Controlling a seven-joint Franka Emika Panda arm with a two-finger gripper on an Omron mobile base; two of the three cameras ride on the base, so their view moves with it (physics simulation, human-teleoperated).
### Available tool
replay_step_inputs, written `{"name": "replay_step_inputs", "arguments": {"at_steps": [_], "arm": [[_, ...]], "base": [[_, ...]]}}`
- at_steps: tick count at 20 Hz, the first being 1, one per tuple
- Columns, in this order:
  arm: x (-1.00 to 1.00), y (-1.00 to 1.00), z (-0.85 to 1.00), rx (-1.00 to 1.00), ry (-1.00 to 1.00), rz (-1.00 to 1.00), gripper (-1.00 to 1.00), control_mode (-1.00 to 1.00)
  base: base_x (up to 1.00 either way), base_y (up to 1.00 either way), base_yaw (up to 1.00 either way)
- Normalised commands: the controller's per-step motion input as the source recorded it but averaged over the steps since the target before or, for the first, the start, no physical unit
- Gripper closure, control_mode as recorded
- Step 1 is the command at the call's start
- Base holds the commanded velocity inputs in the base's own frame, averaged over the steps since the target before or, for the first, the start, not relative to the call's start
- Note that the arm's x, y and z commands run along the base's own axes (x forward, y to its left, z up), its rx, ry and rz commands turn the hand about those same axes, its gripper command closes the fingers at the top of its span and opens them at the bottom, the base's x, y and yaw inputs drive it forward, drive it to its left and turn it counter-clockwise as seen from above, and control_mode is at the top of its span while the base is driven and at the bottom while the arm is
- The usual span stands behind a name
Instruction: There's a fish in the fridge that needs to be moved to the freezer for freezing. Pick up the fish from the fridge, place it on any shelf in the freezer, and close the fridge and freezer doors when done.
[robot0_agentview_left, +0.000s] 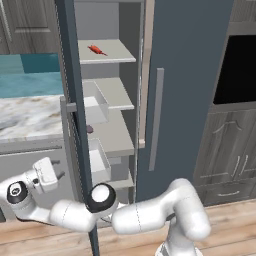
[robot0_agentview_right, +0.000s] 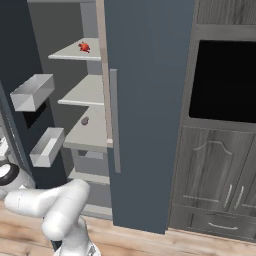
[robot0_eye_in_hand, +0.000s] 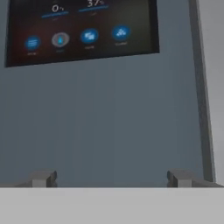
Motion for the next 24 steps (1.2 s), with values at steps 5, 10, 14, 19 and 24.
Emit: {"name": "replay_step_inputs", "arguments": {"at_steps": [5, 10, 14, 19, 24], "arm": [[-0.6, -0.68, -0.27, 0.03, -0.1, 0.03, -1.0, -1.0], [-0.01, -1.0, -0.01, 0.19, -0.04, 0.02, -1.0, -1.0], [0.13, -1.0, 0.0, 0.26, -0.01, 0.08, -1.0, -1.0], [0.1, -1.0, 0.0, 0.29, -0.06, 0.16, -1.0, -1.0], [0.08, -1.0, 0.0, 0.28, -0.04, 0.13, -1.0, -1.0]], "base": [[0.0, 0.0, 0.0], [0.0, 0.0, 0.0], [0.0, 0.0, 0.0], [0.0, 0.0, 0.0], [0.0, 0.0, 0.0]]}}
